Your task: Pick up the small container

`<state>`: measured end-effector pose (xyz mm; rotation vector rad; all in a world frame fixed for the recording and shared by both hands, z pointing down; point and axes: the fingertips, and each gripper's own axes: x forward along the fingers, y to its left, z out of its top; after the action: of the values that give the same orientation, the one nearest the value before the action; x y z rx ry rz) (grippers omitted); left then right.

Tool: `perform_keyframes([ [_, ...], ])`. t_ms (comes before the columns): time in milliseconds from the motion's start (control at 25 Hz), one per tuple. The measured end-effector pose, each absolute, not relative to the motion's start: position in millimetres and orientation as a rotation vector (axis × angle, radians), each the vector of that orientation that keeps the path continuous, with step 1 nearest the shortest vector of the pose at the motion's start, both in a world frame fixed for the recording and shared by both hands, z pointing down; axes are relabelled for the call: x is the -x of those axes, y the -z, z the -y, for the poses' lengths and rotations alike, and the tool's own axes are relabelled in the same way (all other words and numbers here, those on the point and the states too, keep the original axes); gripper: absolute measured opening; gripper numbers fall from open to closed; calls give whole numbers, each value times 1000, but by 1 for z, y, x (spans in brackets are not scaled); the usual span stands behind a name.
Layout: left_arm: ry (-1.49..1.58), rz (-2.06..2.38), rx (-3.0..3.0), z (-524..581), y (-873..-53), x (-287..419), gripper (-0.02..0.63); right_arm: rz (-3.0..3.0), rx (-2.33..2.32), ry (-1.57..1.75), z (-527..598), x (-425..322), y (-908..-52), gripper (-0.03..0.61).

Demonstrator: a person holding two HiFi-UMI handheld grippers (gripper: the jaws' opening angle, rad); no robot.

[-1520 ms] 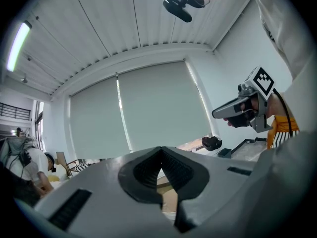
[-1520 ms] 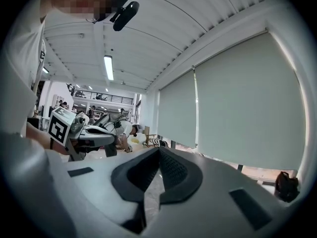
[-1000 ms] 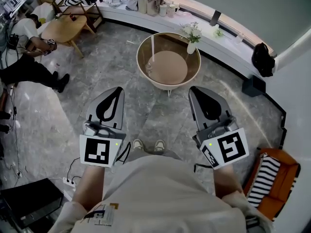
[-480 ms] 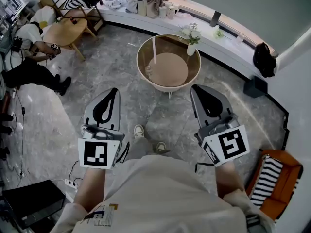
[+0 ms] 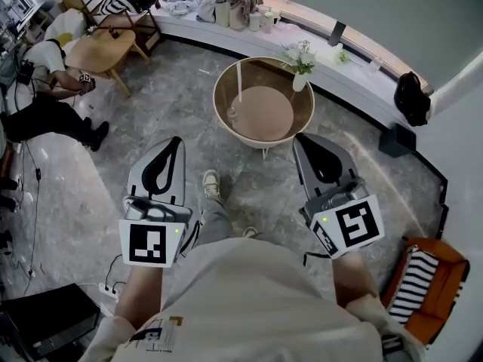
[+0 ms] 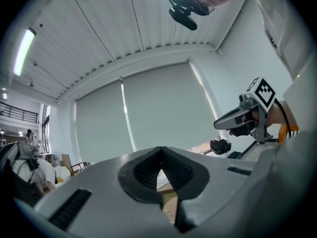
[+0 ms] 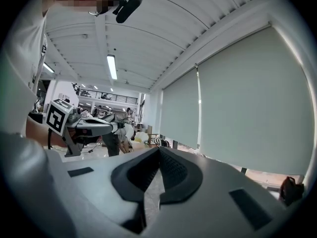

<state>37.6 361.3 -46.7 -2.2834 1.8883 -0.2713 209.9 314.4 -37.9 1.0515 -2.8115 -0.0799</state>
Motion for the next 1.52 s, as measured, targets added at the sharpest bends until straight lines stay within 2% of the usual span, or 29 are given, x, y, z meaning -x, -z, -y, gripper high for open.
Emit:
perform_keyframes([
  [520, 307, -1817, 2375, -264, 32, 17, 8, 2747, -1133, 17, -231, -156, 21, 6],
  [1120, 327, -1704, 2476, -133, 33, 104, 8, 2703, -1229, 91, -117, -69, 36, 6],
  [1520, 312, -1553, 2557, -60, 29, 135, 8, 2622, -1321, 127, -67, -28, 43, 6],
])
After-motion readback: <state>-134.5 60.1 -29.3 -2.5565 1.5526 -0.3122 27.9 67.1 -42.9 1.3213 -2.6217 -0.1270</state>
